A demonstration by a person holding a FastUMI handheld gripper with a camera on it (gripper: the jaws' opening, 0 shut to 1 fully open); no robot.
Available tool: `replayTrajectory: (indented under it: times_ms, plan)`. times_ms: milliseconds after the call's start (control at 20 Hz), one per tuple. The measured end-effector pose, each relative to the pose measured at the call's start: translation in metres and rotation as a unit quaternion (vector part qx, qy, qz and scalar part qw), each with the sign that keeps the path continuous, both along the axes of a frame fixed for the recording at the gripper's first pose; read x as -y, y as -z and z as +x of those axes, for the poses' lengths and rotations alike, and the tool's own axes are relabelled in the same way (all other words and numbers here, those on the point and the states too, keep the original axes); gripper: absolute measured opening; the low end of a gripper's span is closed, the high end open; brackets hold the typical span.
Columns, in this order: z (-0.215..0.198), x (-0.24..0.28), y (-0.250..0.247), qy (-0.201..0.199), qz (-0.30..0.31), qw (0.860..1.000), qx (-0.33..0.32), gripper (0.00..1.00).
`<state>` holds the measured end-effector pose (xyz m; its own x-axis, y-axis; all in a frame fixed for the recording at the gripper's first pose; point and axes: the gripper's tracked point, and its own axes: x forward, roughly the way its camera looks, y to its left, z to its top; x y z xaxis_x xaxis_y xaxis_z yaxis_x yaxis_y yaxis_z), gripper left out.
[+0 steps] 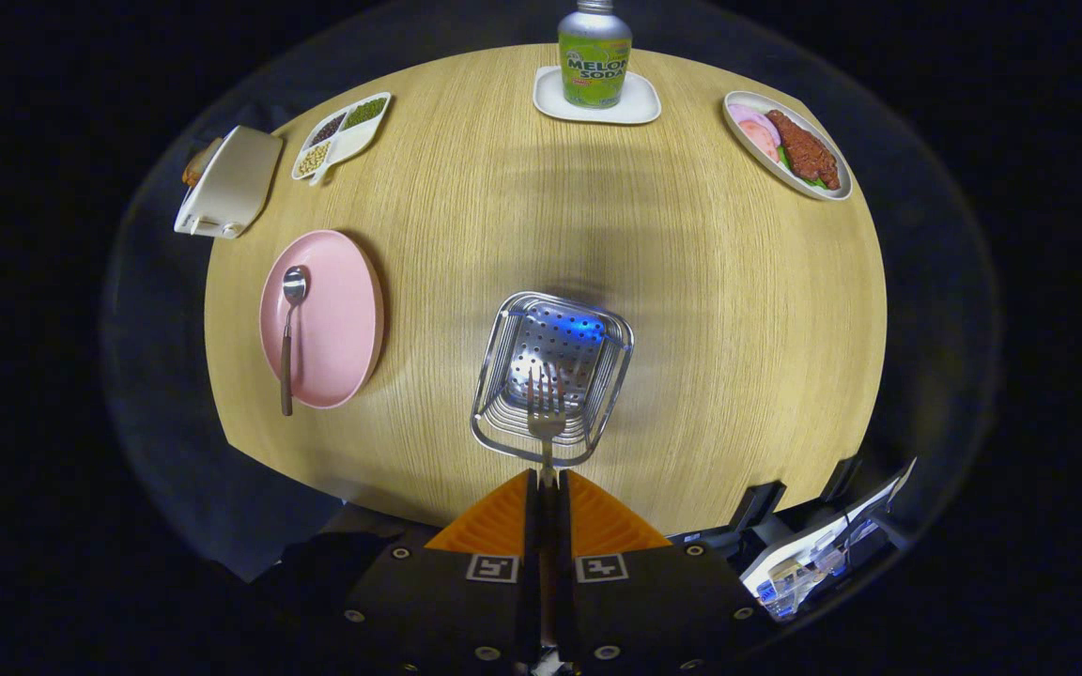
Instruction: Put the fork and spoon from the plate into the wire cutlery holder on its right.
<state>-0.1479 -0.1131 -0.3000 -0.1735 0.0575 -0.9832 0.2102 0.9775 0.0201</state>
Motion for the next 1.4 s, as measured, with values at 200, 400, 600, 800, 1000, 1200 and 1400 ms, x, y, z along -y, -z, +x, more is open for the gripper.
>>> replayTrajectory:
  times_ms: [200,400,600,800,1000,1200,1400]
  plan:
    - [0.013,0.01,0.008,0.001,-0.018,1.0,0.004,0.08]
    - [0.025,0.018,0.016,-0.001,-0.04,0.999,0.02,0.08]
    - [0.041,0.024,0.02,0.001,-0.067,0.996,0.059,0.12]
    - [0.062,0.022,0.01,0.012,-0.078,0.989,0.126,0.13]
    - [0.09,0.009,-0.012,0.008,-0.074,0.973,0.218,0.2]
    - [0.119,0.002,-0.043,0.0,-0.092,0.942,0.323,0.32]
    - [0.144,0.0,-0.078,-0.006,-0.128,0.893,0.432,0.52]
